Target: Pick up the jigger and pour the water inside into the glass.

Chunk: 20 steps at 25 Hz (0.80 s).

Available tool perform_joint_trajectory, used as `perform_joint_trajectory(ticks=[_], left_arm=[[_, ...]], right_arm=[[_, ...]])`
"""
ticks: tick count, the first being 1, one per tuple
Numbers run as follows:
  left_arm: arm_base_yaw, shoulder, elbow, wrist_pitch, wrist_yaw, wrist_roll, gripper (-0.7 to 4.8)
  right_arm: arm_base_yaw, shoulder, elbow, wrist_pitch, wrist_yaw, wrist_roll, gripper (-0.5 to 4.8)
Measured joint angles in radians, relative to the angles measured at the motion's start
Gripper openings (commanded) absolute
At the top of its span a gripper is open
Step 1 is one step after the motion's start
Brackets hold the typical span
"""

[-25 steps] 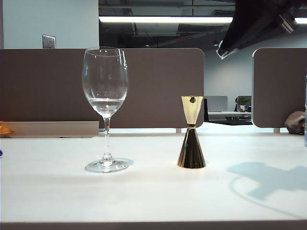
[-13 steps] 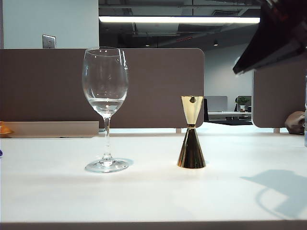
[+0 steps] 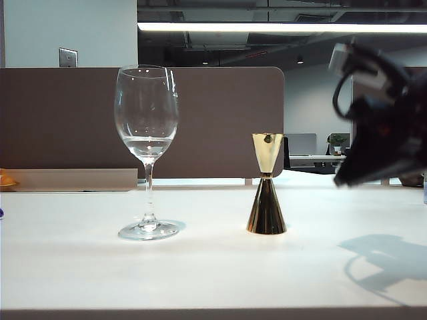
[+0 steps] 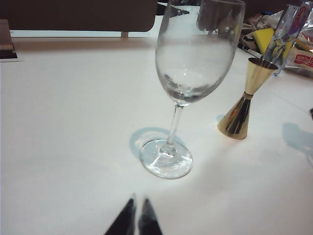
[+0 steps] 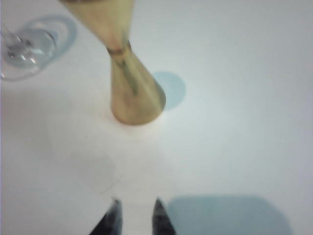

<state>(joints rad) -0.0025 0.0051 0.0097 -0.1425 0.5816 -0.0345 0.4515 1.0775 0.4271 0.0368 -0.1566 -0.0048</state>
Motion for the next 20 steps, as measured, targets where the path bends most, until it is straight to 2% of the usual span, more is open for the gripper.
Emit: perform_joint_trajectory(ticks=[8, 14, 20], left_arm=[[0.0, 0.0, 0.0, 0.0, 0.0, 0.0, 0.22], [0.0, 0.0, 0.0, 0.0, 0.0, 0.0, 0.22], [0.0, 0.0, 0.0, 0.0, 0.0, 0.0, 0.22]], right_arm=[[0.0, 0.183, 0.003, 0.109, -0.002, 0.0, 1.01], [0.0, 0.194, 0.003, 0.222, -0.001, 0.0, 1.81], [0.0, 0.201, 0.004, 0.385, -0.002, 0.0, 1.93]])
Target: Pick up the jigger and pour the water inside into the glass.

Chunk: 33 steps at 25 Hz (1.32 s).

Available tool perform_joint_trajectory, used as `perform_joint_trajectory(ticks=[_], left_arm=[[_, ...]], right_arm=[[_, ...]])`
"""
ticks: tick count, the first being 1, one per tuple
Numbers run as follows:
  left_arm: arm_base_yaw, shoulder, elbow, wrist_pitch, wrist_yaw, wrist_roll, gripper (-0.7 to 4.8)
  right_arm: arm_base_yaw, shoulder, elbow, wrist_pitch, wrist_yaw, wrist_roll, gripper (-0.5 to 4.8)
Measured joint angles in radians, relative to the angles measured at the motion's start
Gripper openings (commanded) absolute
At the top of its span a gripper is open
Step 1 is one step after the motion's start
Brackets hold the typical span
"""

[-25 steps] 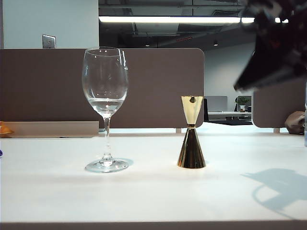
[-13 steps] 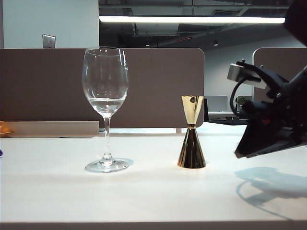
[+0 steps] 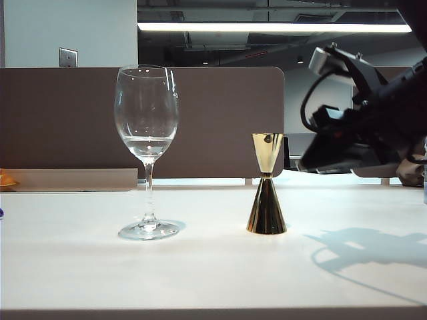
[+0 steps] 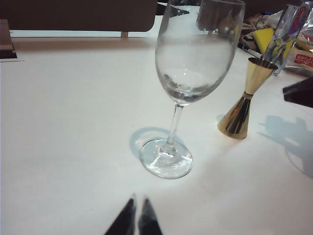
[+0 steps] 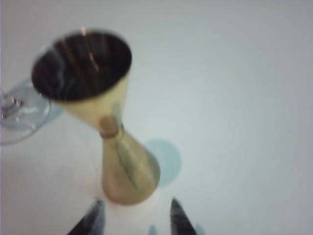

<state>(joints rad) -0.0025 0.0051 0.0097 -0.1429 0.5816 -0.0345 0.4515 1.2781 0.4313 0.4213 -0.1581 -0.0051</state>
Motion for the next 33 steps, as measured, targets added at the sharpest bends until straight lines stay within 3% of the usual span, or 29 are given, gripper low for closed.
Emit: perform_joint_trajectory(ticks=[1, 6, 13, 33], left_arm=[[0.0, 0.0, 0.0, 0.0, 0.0, 0.0, 0.22], [0.0, 0.0, 0.0, 0.0, 0.0, 0.0, 0.22], [0.0, 0.0, 0.0, 0.0, 0.0, 0.0, 0.22], [0.0, 0.0, 0.0, 0.0, 0.0, 0.0, 0.22]], right_arm=[[0.0, 0.015, 0.001, 0.033, -0.001, 0.0, 2.15], [0.001, 0.105, 0.0, 0.116, -0.083, 0.0, 2.18], [0.002, 0.16, 0.0, 0.211, -0.089, 0.0, 2.78], [0.024, 0.34, 0.13, 0.265, -0.106, 0.0, 2.78]])
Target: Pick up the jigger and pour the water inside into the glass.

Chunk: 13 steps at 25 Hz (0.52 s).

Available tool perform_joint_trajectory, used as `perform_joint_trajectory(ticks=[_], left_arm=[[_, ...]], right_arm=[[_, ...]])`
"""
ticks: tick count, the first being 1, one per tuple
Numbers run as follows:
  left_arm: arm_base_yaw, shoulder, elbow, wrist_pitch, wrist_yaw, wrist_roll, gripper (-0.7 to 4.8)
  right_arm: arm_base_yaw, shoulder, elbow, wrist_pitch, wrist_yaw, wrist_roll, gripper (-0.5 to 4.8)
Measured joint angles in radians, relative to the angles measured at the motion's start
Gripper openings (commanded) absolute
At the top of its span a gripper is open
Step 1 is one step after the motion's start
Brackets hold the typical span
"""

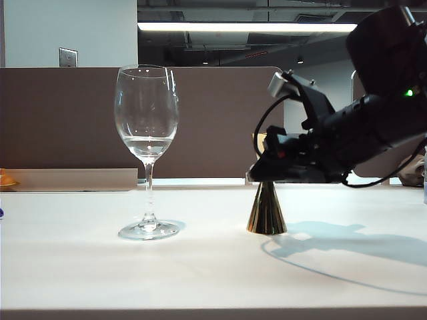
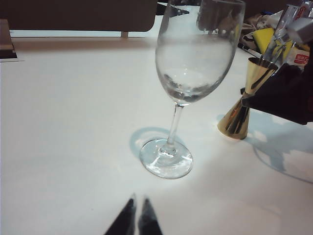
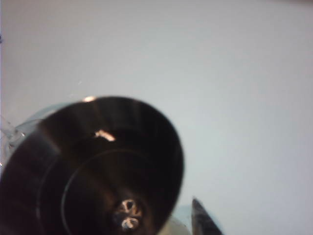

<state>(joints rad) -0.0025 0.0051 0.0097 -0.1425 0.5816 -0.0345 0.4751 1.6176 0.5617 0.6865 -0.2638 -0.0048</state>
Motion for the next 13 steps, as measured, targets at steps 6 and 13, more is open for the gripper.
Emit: perform_joint_trajectory(ticks=[6, 13], left_arm=[[0.0, 0.0, 0.0, 0.0, 0.0, 0.0, 0.22], [0.0, 0.0, 0.0, 0.0, 0.0, 0.0, 0.22]], right_arm=[[0.009, 0.05, 0.002, 0.039, 0.0, 0.0, 2.74], [0.009, 0.06, 0.015, 0.066, 0.0, 0.0, 2.35]])
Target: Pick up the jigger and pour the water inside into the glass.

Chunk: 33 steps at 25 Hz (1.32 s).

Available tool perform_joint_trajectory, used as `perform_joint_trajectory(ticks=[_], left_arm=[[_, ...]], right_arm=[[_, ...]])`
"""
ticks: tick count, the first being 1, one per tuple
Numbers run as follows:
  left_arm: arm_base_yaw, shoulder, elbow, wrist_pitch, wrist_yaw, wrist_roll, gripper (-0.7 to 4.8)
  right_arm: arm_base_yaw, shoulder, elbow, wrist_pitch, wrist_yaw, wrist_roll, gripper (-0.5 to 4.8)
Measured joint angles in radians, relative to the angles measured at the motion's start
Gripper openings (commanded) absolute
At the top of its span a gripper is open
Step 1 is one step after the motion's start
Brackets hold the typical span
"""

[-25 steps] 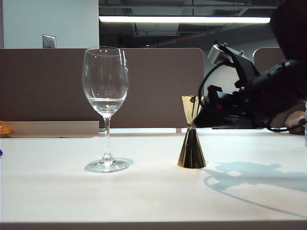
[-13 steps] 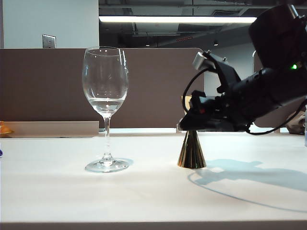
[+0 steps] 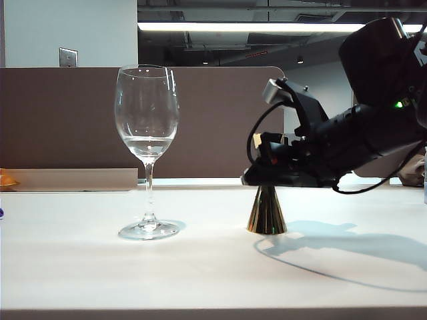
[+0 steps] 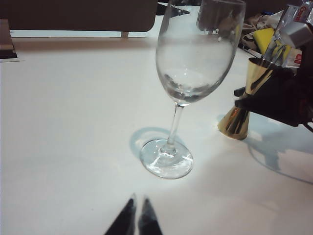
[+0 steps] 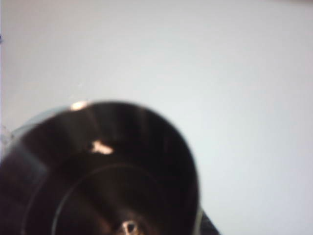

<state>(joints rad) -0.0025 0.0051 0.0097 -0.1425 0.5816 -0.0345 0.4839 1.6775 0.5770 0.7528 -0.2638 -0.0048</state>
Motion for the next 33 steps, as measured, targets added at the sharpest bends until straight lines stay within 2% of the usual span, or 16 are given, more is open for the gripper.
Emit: perform_joint_trajectory(ticks=[3, 12, 14, 24, 26, 27, 33], left_arm=[[0.0, 0.0, 0.0, 0.0, 0.0, 0.0, 0.22], [0.0, 0.0, 0.0, 0.0, 0.0, 0.0, 0.22], [0.0, 0.0, 0.0, 0.0, 0.0, 0.0, 0.22], [0.0, 0.0, 0.0, 0.0, 0.0, 0.0, 0.22], [0.0, 0.0, 0.0, 0.0, 0.0, 0.0, 0.22], [0.0, 0.0, 0.0, 0.0, 0.0, 0.0, 0.22], [0.0, 0.0, 0.0, 0.0, 0.0, 0.0, 0.22]], right_arm=[[0.0, 0.004, 0.004, 0.005, 0.0, 0.0, 1.99], [0.0, 0.004, 0.017, 0.005, 0.001, 0.0, 1.95], [0.0, 0.004, 0.017, 0.003, 0.001, 0.0, 1.47], [0.0, 0.004, 0.017, -0.01, 0.001, 0.0, 1.38], [0.0, 0.004, 0.017, -0.01, 0.001, 0.0, 0.87], [0.0, 0.004, 0.017, -0.01, 0.001, 0.0, 0.81], [-0.001, 0.003, 0.019, -0.003, 0.002, -0.003, 0.76]])
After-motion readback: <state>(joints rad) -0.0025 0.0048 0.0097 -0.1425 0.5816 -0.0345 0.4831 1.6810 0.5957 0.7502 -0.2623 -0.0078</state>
